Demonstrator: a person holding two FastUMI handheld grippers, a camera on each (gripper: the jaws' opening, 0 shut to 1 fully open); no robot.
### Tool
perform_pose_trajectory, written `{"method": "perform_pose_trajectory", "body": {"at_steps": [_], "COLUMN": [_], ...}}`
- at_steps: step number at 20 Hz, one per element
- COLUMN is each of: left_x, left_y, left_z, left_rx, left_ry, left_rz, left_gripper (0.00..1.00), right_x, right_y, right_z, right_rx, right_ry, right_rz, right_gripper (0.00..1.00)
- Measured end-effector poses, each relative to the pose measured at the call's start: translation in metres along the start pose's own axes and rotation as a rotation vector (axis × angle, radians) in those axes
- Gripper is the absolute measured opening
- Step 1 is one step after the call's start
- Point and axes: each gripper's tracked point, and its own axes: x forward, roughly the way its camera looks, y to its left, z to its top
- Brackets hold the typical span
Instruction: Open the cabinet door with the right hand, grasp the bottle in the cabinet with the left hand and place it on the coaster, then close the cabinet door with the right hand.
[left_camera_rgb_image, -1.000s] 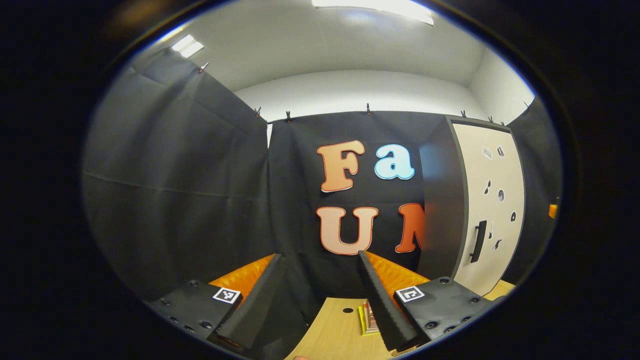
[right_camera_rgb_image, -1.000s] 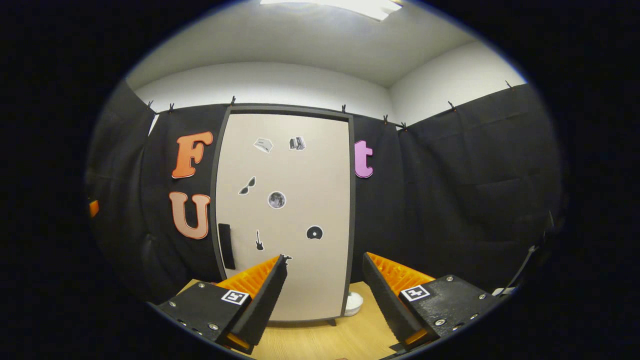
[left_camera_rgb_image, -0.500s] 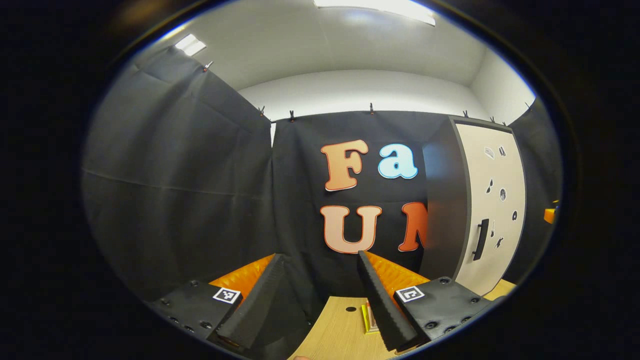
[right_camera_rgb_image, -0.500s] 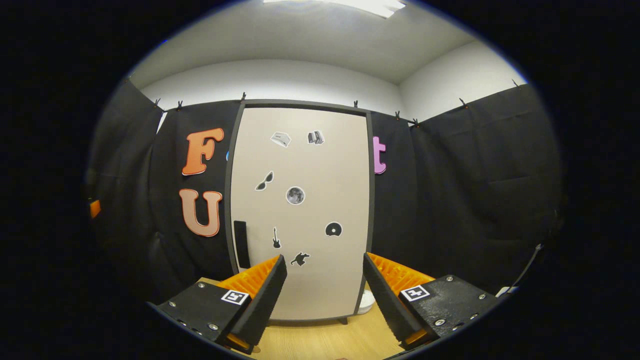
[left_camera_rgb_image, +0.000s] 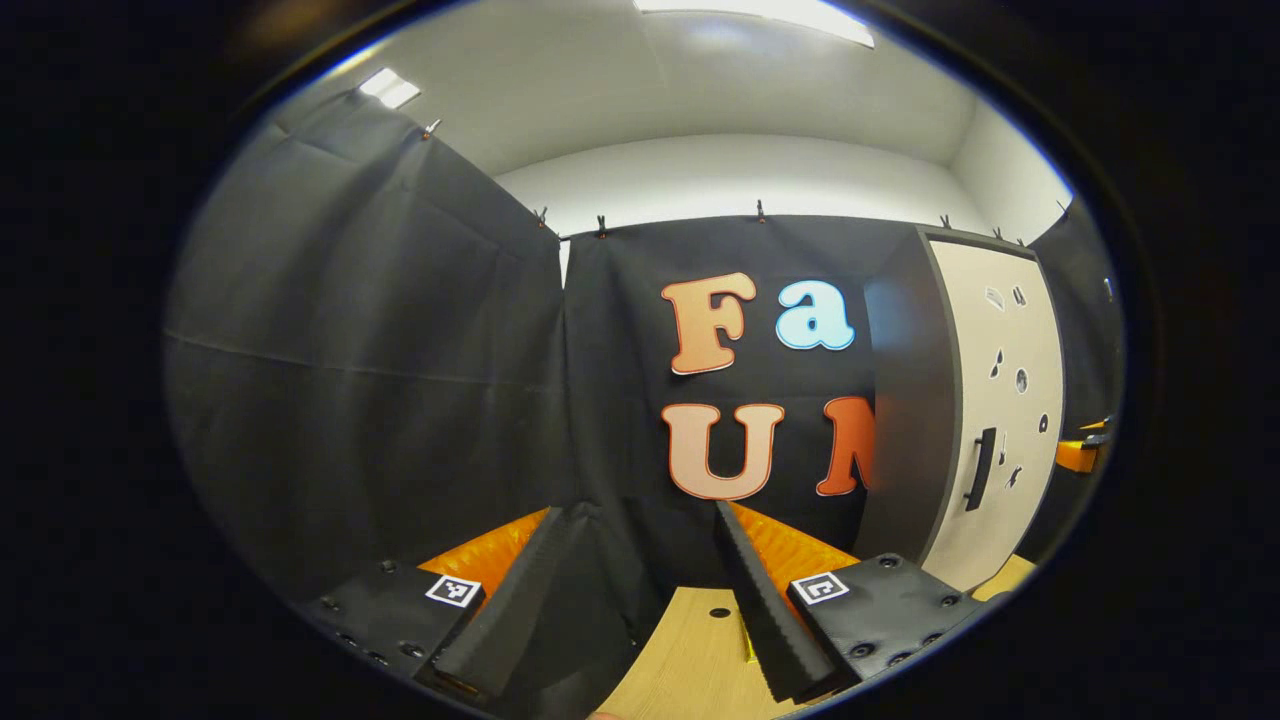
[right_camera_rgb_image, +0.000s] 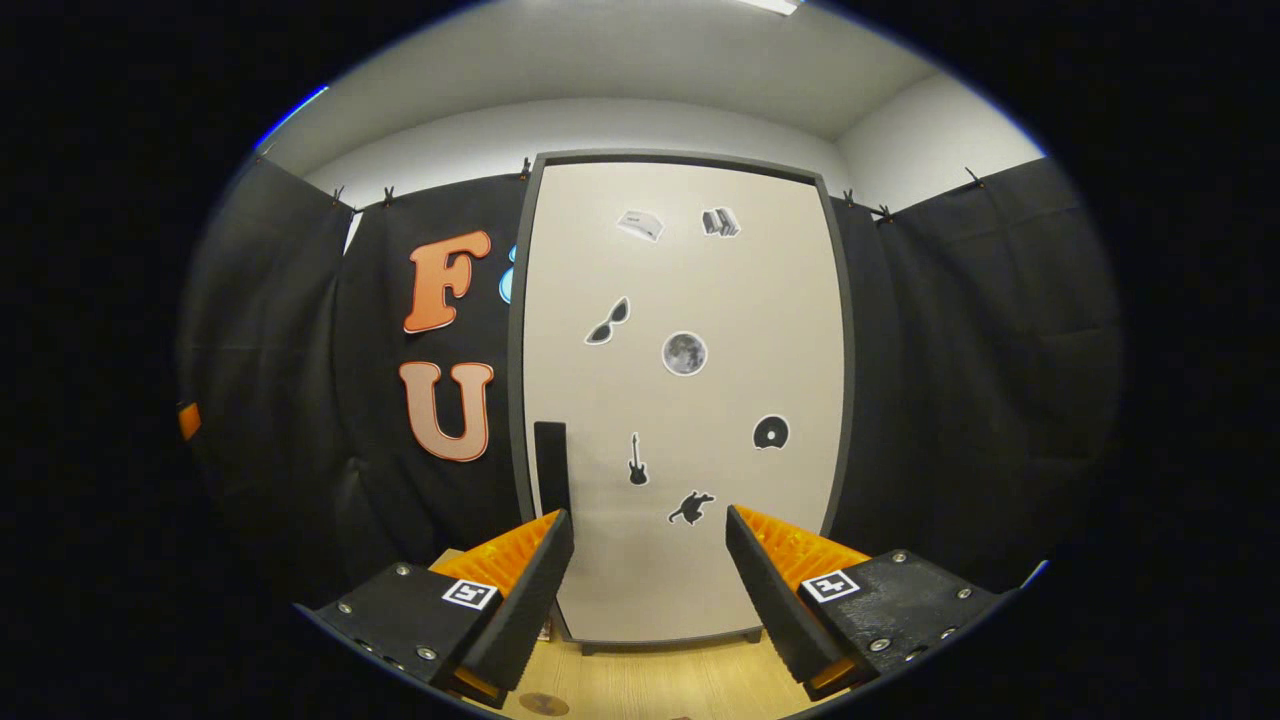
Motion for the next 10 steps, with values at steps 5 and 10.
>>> {"method": "perform_pose_trajectory", "body": {"at_steps": [5, 10], "left_x": [-0.003, -0.005], "left_y": [0.018, 0.036], "left_z": [-0.008, -0.020], "left_rx": [0.000, 0.006], "left_ry": [0.014, 0.034], "left_rz": [0.037, 0.077], "left_gripper": [1.00, 0.97], "right_x": [0.045, 0.087], "right_y": [0.030, 0.056], "right_z": [-0.015, -0.027], "right_rx": [0.000, 0.022], "right_ry": [0.013, 0.042], "right_rz": [0.025, 0.058], "right_gripper": [0.95, 0.95]}}
